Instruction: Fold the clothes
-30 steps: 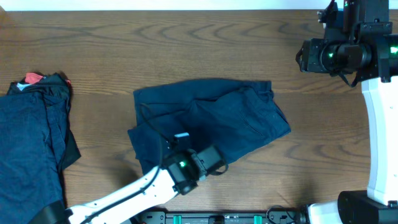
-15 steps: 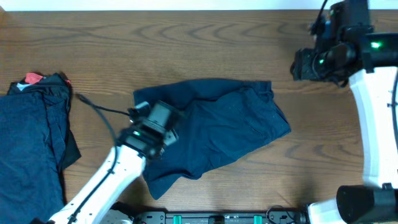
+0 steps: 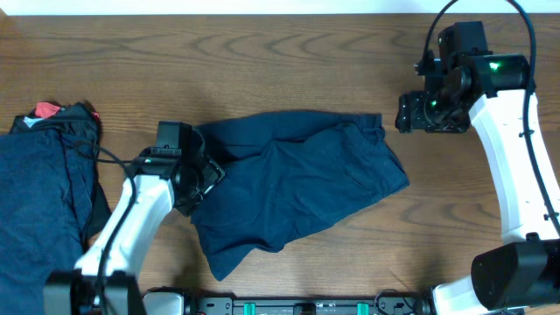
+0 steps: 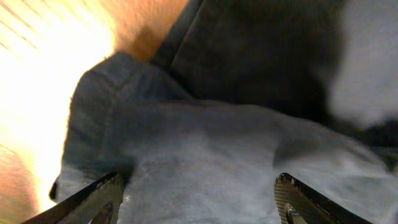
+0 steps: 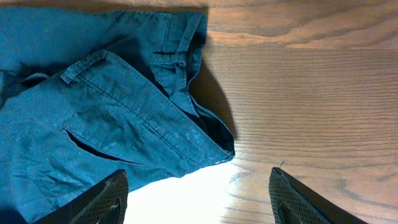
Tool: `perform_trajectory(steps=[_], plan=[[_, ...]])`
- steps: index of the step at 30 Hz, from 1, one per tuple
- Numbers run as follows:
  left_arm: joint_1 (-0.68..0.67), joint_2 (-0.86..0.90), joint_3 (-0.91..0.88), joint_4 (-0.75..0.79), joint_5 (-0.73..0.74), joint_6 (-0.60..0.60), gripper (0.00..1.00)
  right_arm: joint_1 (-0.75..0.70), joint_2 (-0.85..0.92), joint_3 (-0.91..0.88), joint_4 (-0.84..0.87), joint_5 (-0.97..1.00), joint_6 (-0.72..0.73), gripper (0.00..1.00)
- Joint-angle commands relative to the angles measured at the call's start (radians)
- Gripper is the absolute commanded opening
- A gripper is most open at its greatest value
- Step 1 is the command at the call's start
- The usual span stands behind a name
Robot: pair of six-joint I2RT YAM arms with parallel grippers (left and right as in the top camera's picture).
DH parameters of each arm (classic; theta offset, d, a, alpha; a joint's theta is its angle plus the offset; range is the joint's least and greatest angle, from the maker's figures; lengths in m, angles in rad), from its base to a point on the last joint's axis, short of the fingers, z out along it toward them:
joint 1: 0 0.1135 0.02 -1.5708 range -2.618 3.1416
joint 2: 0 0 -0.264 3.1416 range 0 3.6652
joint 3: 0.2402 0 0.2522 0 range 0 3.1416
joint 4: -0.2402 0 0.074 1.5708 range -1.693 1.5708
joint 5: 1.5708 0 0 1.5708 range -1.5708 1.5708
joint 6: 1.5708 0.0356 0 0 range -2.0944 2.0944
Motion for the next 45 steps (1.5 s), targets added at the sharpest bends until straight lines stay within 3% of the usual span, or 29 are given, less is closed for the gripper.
perform_trajectory(steps=[1,11,21,34,45], plan=[[0.013,0.074,0.021,0.014,0.079,0.015,0.82,0.018,-0.006,-0.006,0.003,0.004,-0.021,0.7],[0.013,0.111,0.023,0.137,0.199,-0.062,0.86,0.018,-0.006,-0.006,0.019,0.004,-0.04,0.74],[0.018,-0.069,0.029,0.136,0.109,-0.102,0.88,0.018,-0.006,-0.006,0.053,0.004,-0.047,0.76],[0.135,0.07,0.029,0.115,0.115,-0.117,0.88,0.018,-0.006,-0.006,0.07,0.004,-0.047,0.77],[0.186,0.074,0.028,0.116,0.117,-0.116,0.75,0.018,-0.006,-0.006,0.072,0.004,-0.047,0.77]])
